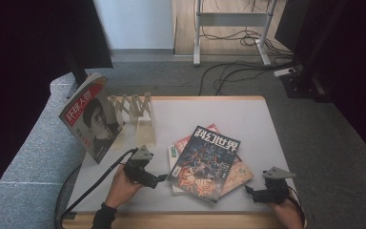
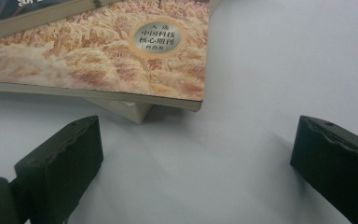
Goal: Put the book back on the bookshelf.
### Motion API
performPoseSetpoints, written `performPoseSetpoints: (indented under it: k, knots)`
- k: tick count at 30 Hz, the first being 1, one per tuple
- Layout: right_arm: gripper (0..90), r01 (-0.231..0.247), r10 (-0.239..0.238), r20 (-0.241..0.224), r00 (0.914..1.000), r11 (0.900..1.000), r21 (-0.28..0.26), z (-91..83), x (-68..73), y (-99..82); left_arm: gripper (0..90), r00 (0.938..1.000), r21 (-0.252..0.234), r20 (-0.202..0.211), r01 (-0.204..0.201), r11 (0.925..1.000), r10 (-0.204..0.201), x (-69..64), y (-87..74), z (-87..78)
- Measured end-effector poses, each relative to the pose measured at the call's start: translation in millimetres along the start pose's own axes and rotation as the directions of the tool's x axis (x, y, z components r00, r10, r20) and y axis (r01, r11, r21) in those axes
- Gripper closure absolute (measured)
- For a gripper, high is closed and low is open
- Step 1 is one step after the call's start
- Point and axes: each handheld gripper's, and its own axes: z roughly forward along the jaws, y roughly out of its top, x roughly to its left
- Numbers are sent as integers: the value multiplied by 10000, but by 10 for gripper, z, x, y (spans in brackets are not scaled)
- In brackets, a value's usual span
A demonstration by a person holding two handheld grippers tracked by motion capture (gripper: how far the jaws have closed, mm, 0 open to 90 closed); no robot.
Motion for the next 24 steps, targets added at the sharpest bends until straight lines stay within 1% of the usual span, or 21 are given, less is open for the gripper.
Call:
performPoseSetpoints:
  k: [3,4,7,8,10,15,17,22,24]
  knots:
    - [15,-3,3,-1,10000,10000,-3,0,0,0,0,10000,255,-26,-11,9997,11,10,-31,80]
    - [15,-5,5,-1,10000,10000,-2,0,0,0,0,9999,367,-74,-78,9993,81,4,-50,134]
    - [15,-3,3,0,10000,10000,-3,0,0,0,0,9999,439,-32,-110,9990,111,-7,-73,205]
    - [15,-3,3,0,10000,10000,-3,0,0,0,0,9999,439,-32,-110,9990,111,-7,-73,205]
    - [15,-3,3,0,10000,10000,-5,0,0,0,0,9997,496,-68,-227,9985,230,-20,-93,253]
    - [15,-4,4,-1,10000,10000,-6,0,0,0,0,9991,675,-169,-388,9970,400,-42,-117,302]
    - [15,-4,4,-2,10000,10000,-5,0,0,0,0,9983,743,-351,-439,9963,466,-54,-129,338]
    - [15,-6,6,-2,10000,10000,-2,0,0,0,0,9987,840,-306,-390,9957,417,-48,-141,369]
    - [15,-8,8,-4,10000,10000,-1,0,-1,0,0,9985,883,-291,-429,9952,457,-45,-138,375]
